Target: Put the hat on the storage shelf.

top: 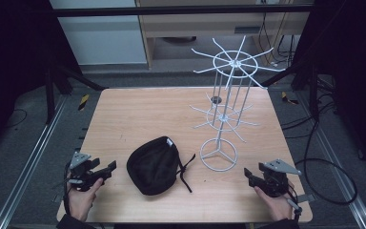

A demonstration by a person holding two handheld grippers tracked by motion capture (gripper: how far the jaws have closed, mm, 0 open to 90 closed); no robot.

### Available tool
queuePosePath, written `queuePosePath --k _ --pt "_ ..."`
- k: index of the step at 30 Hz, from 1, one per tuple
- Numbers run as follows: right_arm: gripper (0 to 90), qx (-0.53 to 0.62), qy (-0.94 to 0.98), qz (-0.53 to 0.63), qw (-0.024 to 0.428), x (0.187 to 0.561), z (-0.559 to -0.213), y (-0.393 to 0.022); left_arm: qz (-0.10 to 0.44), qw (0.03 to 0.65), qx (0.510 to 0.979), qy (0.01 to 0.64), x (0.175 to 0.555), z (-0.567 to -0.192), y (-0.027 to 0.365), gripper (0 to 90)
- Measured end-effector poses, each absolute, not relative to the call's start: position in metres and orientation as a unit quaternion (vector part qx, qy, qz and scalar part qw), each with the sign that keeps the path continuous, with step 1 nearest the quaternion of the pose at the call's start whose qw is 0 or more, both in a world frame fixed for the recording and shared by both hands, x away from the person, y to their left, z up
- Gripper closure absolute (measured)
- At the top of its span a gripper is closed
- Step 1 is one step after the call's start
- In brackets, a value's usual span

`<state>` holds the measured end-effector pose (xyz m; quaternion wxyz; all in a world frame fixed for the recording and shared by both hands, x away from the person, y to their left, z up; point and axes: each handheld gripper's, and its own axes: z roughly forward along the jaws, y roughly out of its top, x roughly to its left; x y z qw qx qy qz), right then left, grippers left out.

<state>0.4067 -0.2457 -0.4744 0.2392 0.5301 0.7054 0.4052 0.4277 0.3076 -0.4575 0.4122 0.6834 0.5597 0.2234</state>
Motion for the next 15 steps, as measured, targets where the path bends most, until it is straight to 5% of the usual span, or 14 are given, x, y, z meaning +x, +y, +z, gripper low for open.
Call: queuePosePath --k 15 --pt "42.1 0.476 0.738 0.426 0.219 0.399 -0.468 -0.201 0.216 0.424 0.699 0.534 0.411 -0.455 0.280 28.3"
